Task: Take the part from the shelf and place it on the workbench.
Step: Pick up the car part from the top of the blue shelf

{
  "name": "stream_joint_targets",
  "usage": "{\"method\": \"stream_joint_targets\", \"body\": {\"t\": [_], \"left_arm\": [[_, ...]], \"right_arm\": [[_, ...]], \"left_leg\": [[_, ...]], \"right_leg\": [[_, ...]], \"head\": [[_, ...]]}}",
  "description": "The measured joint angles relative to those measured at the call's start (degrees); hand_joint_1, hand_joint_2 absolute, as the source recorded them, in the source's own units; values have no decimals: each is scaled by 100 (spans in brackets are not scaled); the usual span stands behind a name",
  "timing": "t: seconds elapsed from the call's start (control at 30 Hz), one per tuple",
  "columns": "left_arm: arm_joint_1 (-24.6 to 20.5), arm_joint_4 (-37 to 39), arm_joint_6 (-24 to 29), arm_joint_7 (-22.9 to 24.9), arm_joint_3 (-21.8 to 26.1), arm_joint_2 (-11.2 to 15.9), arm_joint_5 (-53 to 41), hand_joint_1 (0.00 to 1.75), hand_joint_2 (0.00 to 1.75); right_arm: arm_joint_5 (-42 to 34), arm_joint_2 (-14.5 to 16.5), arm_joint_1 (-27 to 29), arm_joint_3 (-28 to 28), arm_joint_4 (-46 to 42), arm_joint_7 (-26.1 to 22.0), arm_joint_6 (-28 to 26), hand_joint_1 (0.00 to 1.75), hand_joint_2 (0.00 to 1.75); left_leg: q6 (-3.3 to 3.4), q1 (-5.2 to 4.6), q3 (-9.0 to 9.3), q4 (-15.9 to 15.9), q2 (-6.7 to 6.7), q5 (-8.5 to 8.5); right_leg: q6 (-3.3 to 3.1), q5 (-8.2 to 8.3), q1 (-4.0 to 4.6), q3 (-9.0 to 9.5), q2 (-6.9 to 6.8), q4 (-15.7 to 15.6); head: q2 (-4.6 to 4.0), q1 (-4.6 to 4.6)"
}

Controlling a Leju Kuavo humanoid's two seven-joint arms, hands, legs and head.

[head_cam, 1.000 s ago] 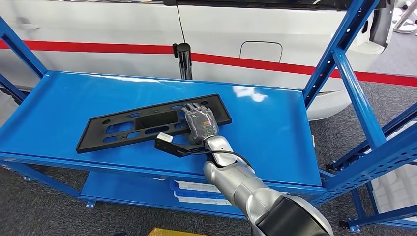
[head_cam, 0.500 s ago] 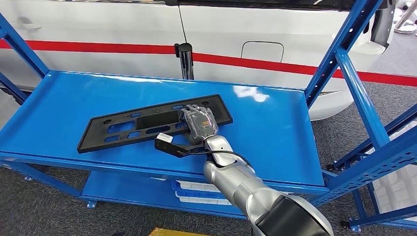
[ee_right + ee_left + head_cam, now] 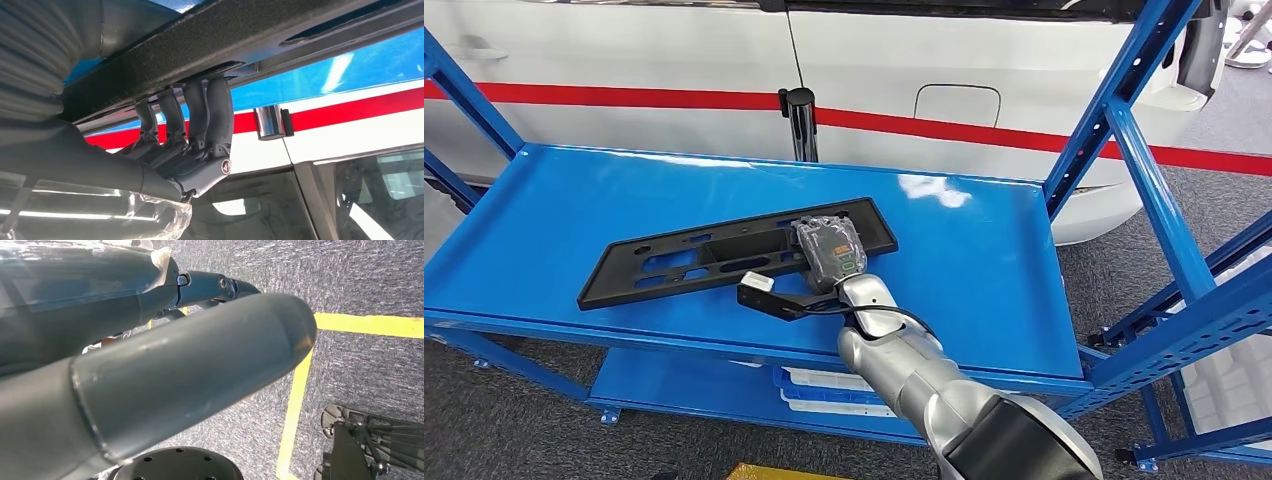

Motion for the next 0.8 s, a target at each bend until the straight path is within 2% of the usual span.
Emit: {"method": "stream_joint_targets", "body": {"t": [0.17, 0.33, 0.57, 0.8], "left_arm": [[1, 0, 33, 0, 42, 0, 15, 0, 0], [8, 0, 57, 0, 124, 0, 52, 0, 0], [56, 0, 60, 0, 198, 4, -20, 0, 0], [65, 0, 38, 0, 201, 4, -126, 0, 0]], "right_arm": [[-708, -2, 121, -339, -355, -906, -208, 175, 175], [-1144, -2, 225, -886, -1300, -1446, -182, 175, 175], [-2648, -165, 643, -1005, -3553, -1451, 815, 175, 175], [-4843, -525, 1060, -1195, -5279, -1777, 1695, 175, 175]], "left_leg": [[0, 0, -2, 0, 0, 0], [0, 0, -5, 0, -1, 0], [0, -1, -6, 1, -1, 0], [2, -9, -3, 1, -1, -1]], "right_leg": [[0, 0, 0, -1, 0, 0], [0, 0, 0, -1, -1, 0], [0, -1, 0, -7, -1, 0], [0, 0, -1, -8, -2, -2]], "head": [[0, -2], [0, 0], [0, -1], [0, -1]]}}
